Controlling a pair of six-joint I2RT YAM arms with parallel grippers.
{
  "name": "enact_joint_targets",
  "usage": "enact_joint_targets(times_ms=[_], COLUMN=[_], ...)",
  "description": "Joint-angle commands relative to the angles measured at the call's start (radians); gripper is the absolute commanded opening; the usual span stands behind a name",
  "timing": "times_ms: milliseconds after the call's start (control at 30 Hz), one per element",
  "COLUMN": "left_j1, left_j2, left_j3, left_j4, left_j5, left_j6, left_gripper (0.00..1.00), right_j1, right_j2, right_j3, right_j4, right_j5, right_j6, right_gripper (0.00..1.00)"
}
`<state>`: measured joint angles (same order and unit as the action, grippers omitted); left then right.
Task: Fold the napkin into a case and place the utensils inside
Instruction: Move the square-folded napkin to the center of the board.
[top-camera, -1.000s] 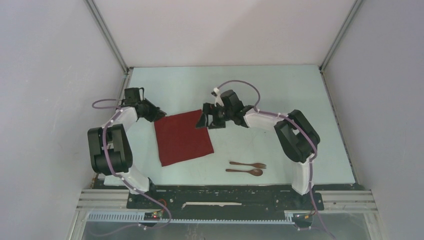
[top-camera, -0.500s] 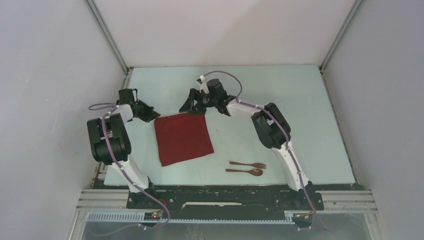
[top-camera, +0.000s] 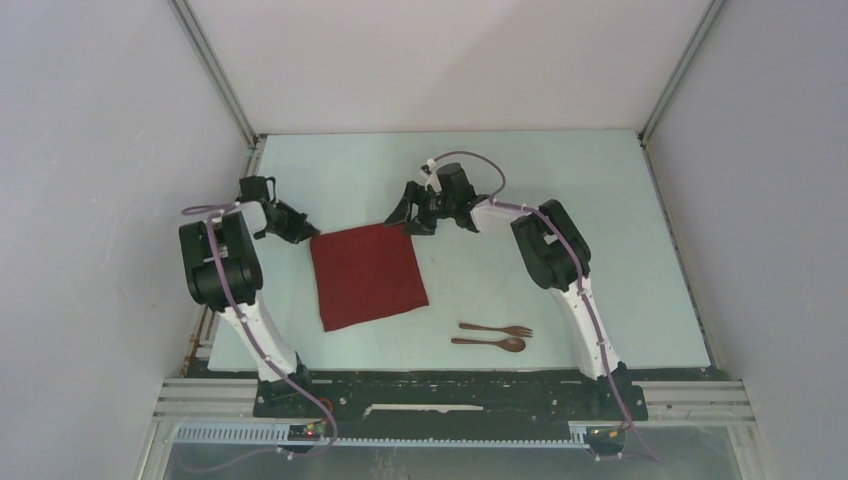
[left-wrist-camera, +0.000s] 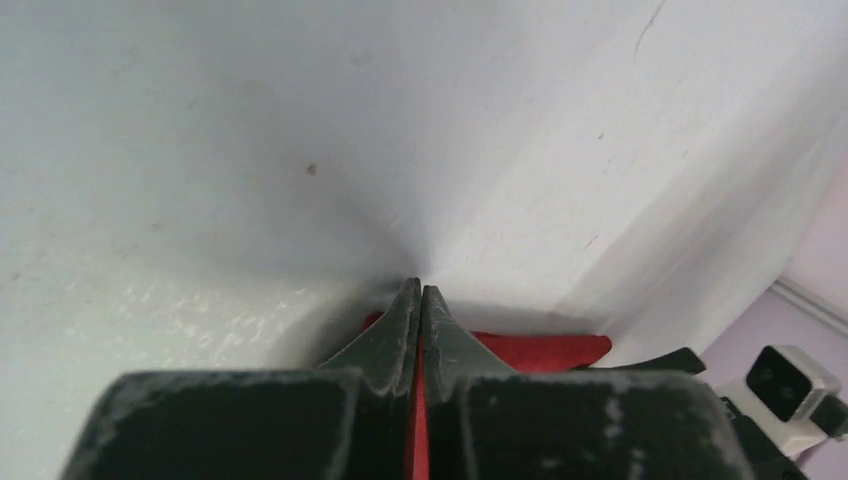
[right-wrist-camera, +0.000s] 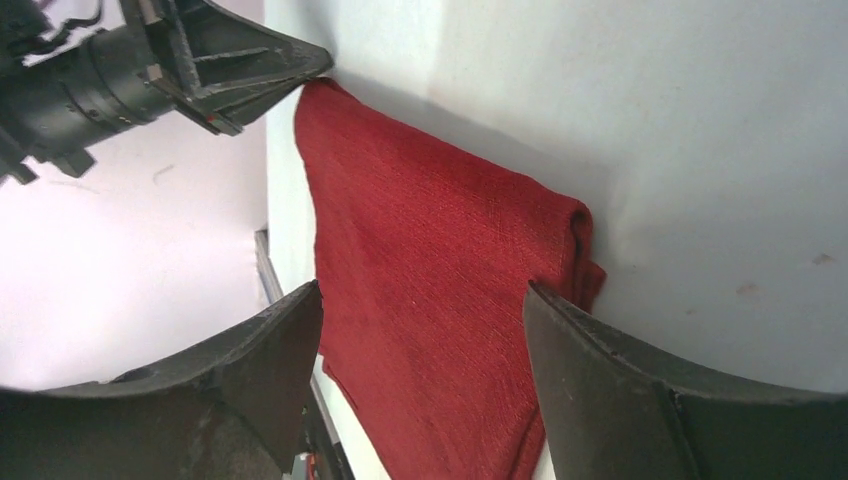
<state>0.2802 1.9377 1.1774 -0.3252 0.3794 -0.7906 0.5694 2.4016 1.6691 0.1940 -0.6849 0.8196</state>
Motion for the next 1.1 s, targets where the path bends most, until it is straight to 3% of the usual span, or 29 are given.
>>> enact_joint_targets(times_ms=[0, 133, 233, 333, 500, 667, 733, 933, 1067], left_j1=[-0.002, -0.025, -0.032, -0.032, 0.003, 0.027, 0.029, 0.007, -0.033], left_j2=[-0.061, -0.218, -0.289, -0.284, -0.149, -0.031, -0.014, -0.195, -0.384], left_j3=[0.043, 0.018, -0.047, -0.115, -0.128, -0.038, -0.003, -0.024, -0.069], left_j4=[-0.050, -0.055, -0.019, 0.027, 0.034, -0.061, -0.100, -0.129, -0.165], left_j5=[-0.022, 0.015, 0.063, 0.077, 0.069, 0.002, 0.001, -0.007, -0.005], left_j6=[0.091, 0.098, 0.049, 0.027, 0.027, 0.088, 0.108, 0.145, 0.180], left_gripper=[0.08, 0.33, 0.44, 0.44, 0.25, 0.24, 0.23, 0.38, 0.51], right_j1=[0.001, 0.035, 0.055, 0.058, 0.036, 0.004, -0.003, 0.017, 0.023], right_j2=[-0.093, -0.158, -0.136, -0.075, 0.037, 0.048, 0.022, -0.156, -0.306], right_j3=[0.063, 0.105, 0.145, 0.178, 0.223, 0.175, 0.177, 0.244, 0.046], right_j4=[-0.253, -0.296, -0.266, -0.217, -0.129, -0.164, -0.257, -0.696, -0.763], right_j5=[0.103, 0.110, 0.081, 0.050, 0.000, 0.016, 0.039, 0.222, 0.220], right_j6=[-0.162, -0.188, -0.160, -0.111, -0.043, -0.089, -0.154, -0.395, -0.344], right_gripper=[0.82, 0.87, 0.89, 0.89, 0.89, 0.89, 0.89, 0.93, 0.94])
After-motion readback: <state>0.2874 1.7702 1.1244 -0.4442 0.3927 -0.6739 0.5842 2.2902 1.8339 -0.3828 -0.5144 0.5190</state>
